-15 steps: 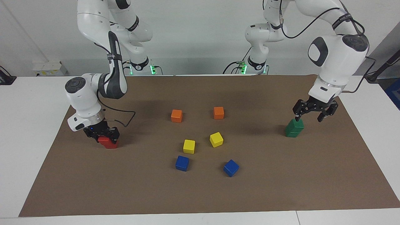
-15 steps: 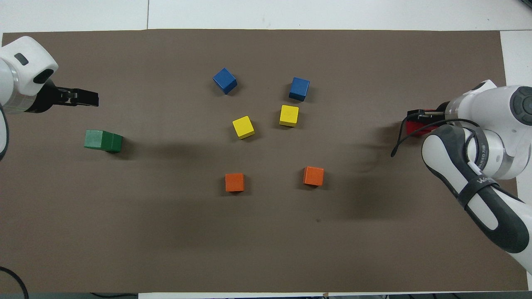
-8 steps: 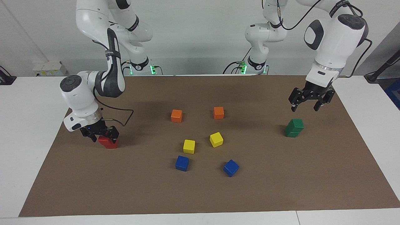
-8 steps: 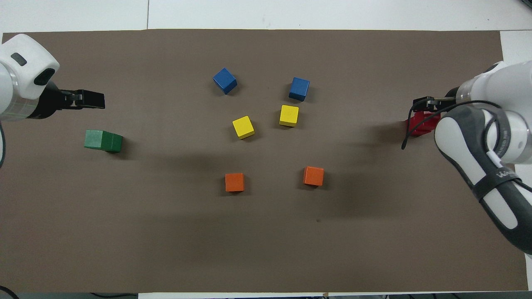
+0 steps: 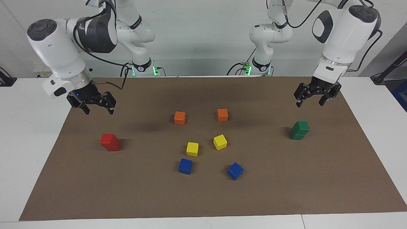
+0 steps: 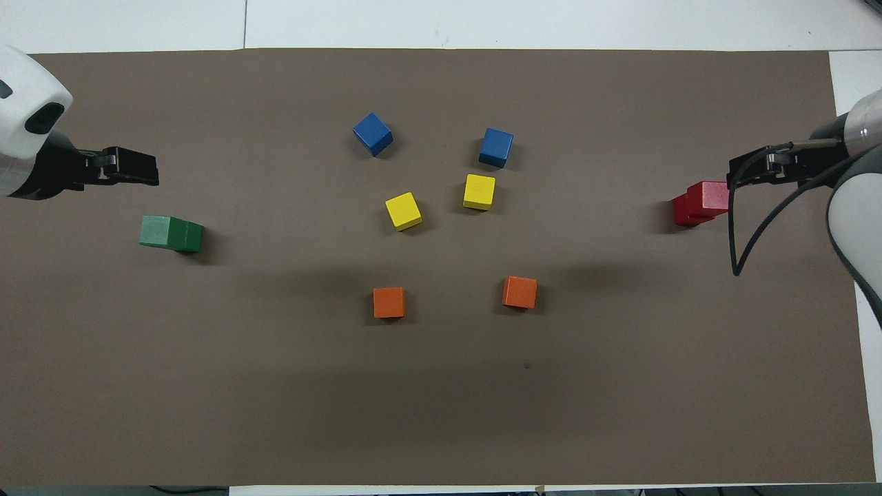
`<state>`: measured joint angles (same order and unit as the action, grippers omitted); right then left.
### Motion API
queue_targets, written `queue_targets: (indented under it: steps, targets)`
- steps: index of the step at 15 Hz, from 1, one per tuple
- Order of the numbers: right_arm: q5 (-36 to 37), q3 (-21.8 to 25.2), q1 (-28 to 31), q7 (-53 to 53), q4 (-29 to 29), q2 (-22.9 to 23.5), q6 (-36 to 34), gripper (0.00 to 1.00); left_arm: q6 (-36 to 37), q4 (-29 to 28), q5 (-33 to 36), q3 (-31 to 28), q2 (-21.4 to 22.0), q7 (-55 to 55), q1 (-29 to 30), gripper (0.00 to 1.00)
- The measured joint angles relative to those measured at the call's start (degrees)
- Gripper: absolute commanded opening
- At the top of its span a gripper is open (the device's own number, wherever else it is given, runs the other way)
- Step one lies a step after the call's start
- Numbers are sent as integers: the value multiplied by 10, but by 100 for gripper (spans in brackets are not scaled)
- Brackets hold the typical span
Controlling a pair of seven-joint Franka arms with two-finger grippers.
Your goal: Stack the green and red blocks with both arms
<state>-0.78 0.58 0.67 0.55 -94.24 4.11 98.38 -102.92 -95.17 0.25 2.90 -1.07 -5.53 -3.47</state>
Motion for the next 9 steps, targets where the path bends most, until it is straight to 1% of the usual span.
queue_targets:
  steps: [2, 4, 6, 9]
  targets:
    - [2, 0, -2, 0, 0, -18, -40, 100, 65, 31, 0, 2, 2, -11, 0, 100]
    - [2, 0, -2, 0, -1, -23, -63, 100, 113, 44, 0, 2, 5, -28, 1, 100]
    - [3, 0, -2, 0, -1, -24, -78, 100, 134, 43, 0, 2, 7, -36, 5, 100]
    - [3, 0, -2, 0, -1, -24, -83, 100, 139, 36, 0, 3, 8, -42, 8, 100]
